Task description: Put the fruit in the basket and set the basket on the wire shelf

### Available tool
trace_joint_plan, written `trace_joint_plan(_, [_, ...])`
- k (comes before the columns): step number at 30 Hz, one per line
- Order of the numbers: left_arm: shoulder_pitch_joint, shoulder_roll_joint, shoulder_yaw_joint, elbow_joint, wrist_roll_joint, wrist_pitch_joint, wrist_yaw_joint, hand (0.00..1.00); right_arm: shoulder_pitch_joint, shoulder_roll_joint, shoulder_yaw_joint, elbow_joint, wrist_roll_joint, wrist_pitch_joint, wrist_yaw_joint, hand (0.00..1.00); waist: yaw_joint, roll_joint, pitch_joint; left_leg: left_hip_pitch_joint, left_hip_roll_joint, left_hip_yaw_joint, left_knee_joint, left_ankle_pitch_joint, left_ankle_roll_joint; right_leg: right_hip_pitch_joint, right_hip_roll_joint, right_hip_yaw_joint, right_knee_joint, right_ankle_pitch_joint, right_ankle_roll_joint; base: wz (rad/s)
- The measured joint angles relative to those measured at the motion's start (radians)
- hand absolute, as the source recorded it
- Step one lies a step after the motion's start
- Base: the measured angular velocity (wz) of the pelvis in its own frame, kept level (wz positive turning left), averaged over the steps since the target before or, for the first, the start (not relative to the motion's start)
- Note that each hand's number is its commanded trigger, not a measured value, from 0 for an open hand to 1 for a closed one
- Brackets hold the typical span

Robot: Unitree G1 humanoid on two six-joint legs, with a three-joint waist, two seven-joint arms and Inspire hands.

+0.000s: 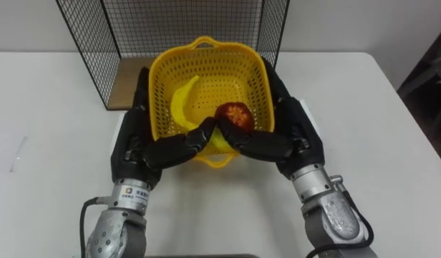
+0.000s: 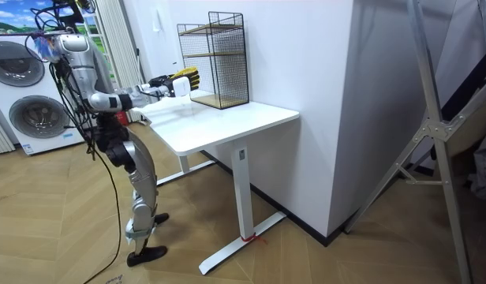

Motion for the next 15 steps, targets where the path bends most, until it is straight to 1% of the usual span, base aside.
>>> trace_joint_plan(2, [0.0, 0.0, -0.002, -0.001, 0.0, 0.0, 0.0, 0.0, 0.0, -0.005, 0.001, -0.005, -0.001, -0.001, -0.005, 0.0, 0.001, 0.002, -0.0013, 0.001, -0.007, 0.006, -0.006, 0.0, 0.0, 0.001, -0.011, -0.005, 0.002, -0.003, 0.005, 0.06])
trace_joint_plan(4, [0.0, -0.002, -0.002, -0.002, 0.0, 0.0, 0.0, 0.0, -0.001, -0.005, 0.001, -0.006, -0.004, -0.001, -0.007, 0.0, 0.001, 0.005, -0.0026, -0.002, -0.011, 0.019, -0.004, -0.003, 0.006, 0.0, -0.022, -0.005, 0.014, -0.009, 0.01, 0.0])
trace_joint_plan(5, [-0.001, 0.0, -0.002, -0.002, -0.002, 0.0, -0.001, 0.0, -0.001, -0.006, 0.001, -0.007, -0.006, -0.001, -0.012, 0.0, -0.002, 0.004, -0.0023, 0.0, -0.022, 0.028, -0.005, -0.01, 0.017, -0.005, -0.037, -0.005, 0.042, -0.022, 0.018, 0.07])
trace_joint_plan(6, [-0.001, 0.001, -0.005, -0.001, -0.001, 0.0, -0.003, 0.0, -0.001, -0.013, 0.003, -0.007, -0.006, -0.004, -0.026, 0.0, -0.003, 0.002, -0.001, 0.006, -0.035, 0.043, -0.004, -0.018, 0.03, -0.011, -0.056, -0.003, 0.074, -0.035, 0.029, 0.09])
trace_joint_plan(7, [-0.001, -0.001, -0.007, -0.001, 0.0, 0.0, -0.003, 0.0, -0.001, -0.018, 0.006, -0.007, -0.006, -0.008, -0.033, 0.0, -0.003, -0.001, 0.0007, 0.01, -0.043, 0.047, -0.005, -0.021, 0.036, -0.018, -0.069, 0.0, 0.099, -0.04, 0.035, 0.07])
trace_joint_plan(8, [-0.001, -0.003, -0.01, -0.001, -0.001, 0.0, -0.003, 0.0, -0.001, -0.022, 0.009, -0.007, -0.005, -0.018, -0.045, 0.0, -0.003, -0.001, 0.0012, 0.014, -0.054, 0.063, -0.008, -0.031, 0.05, -0.048, -0.093, 0.002, 0.174, -0.042, 0.04, 0.11])
trace_joint_plan(9, [-0.005, -0.002, -0.01, -0.001, -0.004, 0.0, -0.005, 0.0, -0.002, -0.021, 0.01, -0.007, -0.003, -0.023, -0.05, 0.0, -0.006, -0.008, 0.0059, 0.015, -0.07, 0.066, -0.006, -0.038, 0.062, -0.074, -0.112, 0.003, 0.247, -0.04, 0.043, 0.16])
trace_joint_plan(10, [-0.008, -0.003, -0.01, -0.001, -0.011, 0.0, -0.005, 0.0, -0.002, -0.021, 0.009, -0.007, -0.003, -0.025, -0.051, 0.0, -0.007, -0.011, 0.0067, 0.016, -0.078, 0.065, -0.003, -0.042, 0.068, -0.084, -0.122, 0.007, 0.271, -0.037, 0.048, 0.21])
trace_joint_plan(11, [-0.012, -0.007, -0.011, -0.001, -0.026, 0.0, -0.007, 0.0, -0.002, -0.022, 0.009, -0.007, -0.005, -0.03, -0.052, 0.0, -0.005, -0.011, 0.0067, 0.018, -0.086, 0.062, 0.003, -0.048, 0.079, -0.089, -0.127, 0.022, 0.288, -0.029, 0.062, 0.14])
trace_joint_plan(12, [-0.015, -0.006, -0.01, -0.001, -0.031, 0.0, -0.008, 0.0, -0.003, -0.021, 0.009, -0.007, -0.005, -0.032, -0.051, 0.0, -0.004, -0.013, 0.0053, 0.022, -0.087, 0.056, 0.01, -0.052, 0.087, -0.081, -0.126, 0.03, 0.275, -0.026, 0.068, 0.11])
trace_joint_plan(13, [-0.019, -0.005, -0.008, -0.001, -0.031, 0.0, -0.009, 0.0, -0.004, -0.021, 0.009, -0.007, -0.005, -0.032, -0.051, 0.0, -0.001, -0.014, 0.0064, 0.021, -0.088, 0.048, 0.014, -0.052, 0.089, -0.077, -0.126, 0.03, 0.262, -0.025, 0.069, 0.09])
trace_joint_plan(15, [-0.033, 0.002, -0.005, -0.001, -0.028, 0.001, -0.008, 0.0, -0.005, -0.019, 0.008, -0.007, -0.005, -0.032, -0.05, 0.0, 0.001, -0.013, 0.0076, 0.013, -0.093, 0.035, 0.017, -0.049, 0.102, -0.045, -0.113, 0.03, 0.175, -0.014, 0.086, 0.13])
